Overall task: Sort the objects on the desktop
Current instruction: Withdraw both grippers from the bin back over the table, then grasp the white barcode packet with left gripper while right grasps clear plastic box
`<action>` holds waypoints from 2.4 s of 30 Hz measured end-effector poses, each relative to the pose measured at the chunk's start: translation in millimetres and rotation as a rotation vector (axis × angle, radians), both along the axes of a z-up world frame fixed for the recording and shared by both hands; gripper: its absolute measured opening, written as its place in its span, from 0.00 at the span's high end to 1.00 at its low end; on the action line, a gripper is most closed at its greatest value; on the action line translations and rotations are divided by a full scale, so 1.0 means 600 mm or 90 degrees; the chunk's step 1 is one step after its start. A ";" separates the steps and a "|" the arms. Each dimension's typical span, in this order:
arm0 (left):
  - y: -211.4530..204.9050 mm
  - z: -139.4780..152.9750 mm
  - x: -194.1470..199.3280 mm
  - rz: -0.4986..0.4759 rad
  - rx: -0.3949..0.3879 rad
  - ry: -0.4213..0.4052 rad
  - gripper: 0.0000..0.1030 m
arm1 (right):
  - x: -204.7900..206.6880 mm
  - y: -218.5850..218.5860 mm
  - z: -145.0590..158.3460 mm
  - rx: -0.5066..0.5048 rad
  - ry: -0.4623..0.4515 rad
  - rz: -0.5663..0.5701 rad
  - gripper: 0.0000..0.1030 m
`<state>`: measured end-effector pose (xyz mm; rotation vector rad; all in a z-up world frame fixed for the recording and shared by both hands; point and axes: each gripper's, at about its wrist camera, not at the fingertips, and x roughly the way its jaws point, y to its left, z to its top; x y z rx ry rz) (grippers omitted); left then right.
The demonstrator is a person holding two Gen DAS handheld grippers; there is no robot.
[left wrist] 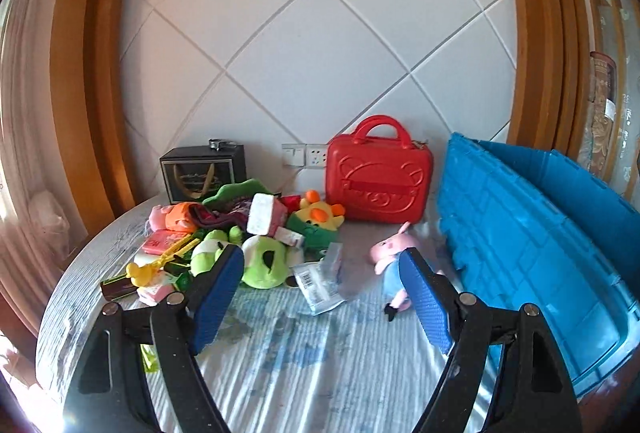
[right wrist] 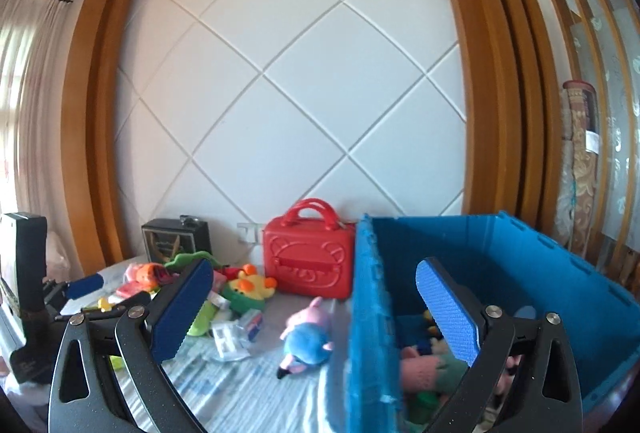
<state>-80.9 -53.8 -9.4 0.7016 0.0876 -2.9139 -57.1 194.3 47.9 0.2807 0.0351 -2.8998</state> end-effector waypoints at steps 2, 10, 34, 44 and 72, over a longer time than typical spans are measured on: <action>-0.058 -0.022 -0.016 0.012 -0.004 -0.021 0.23 | -0.019 -0.059 -0.010 0.003 -0.019 0.003 0.00; -0.201 -0.138 -0.102 0.051 0.027 -0.144 0.23 | -0.138 -0.199 -0.121 0.035 -0.182 0.001 0.00; -0.076 -0.487 -0.464 -0.045 0.113 -0.332 0.23 | -0.453 -0.147 -0.429 0.023 -0.390 -0.006 0.00; -0.127 -0.431 -0.448 -0.062 0.059 -0.244 0.73 | -0.511 -0.235 -0.463 0.006 -0.414 0.062 0.00; -0.115 -0.394 -0.454 -0.089 0.041 -0.223 0.86 | -0.576 -0.312 -0.517 -0.012 -0.516 0.084 0.66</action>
